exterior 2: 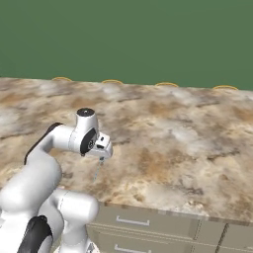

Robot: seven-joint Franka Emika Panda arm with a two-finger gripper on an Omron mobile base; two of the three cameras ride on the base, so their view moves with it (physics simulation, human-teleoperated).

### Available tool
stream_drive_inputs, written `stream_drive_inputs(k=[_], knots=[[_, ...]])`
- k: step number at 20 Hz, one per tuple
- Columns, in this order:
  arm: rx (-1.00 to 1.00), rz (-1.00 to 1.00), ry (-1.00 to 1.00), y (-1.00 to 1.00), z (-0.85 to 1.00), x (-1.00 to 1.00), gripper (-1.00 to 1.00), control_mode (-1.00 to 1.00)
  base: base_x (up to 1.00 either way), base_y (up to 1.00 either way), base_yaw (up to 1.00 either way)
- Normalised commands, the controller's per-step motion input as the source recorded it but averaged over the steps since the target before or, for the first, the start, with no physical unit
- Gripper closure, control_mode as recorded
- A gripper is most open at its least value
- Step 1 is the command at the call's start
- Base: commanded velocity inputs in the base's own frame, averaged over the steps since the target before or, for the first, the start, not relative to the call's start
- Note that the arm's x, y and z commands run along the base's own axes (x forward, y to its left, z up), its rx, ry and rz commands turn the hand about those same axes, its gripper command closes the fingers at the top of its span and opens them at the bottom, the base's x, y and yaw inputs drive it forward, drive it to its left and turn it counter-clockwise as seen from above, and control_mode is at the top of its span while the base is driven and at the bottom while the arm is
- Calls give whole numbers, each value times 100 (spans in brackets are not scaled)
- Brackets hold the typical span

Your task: Organize the utensils by type. Pick up the wooden spoons from the counter and place them in the open cabinet. Then pick up the metallic utensils from the counter and place them in the open drawer.

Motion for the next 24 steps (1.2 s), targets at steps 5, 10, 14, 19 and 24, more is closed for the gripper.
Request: stream_drive_inputs(k=[5, 10, 14, 19, 24], knots=[[-8, 9, 3, -11, -35, 53, -100, -100, 0, 0, 0], [0, 2, 3, 0, -40, 35, -100, -100, 0, 0, 0], [0, 0, 0, 0, -37, 26, -100, -100, 0, 0, 0], [0, 3, 0, 1, -34, 17, -100, -100, 0, 0, 0], [0, 1, 0, 11, -27, -3, -100, -100, 0, 0, 0]])
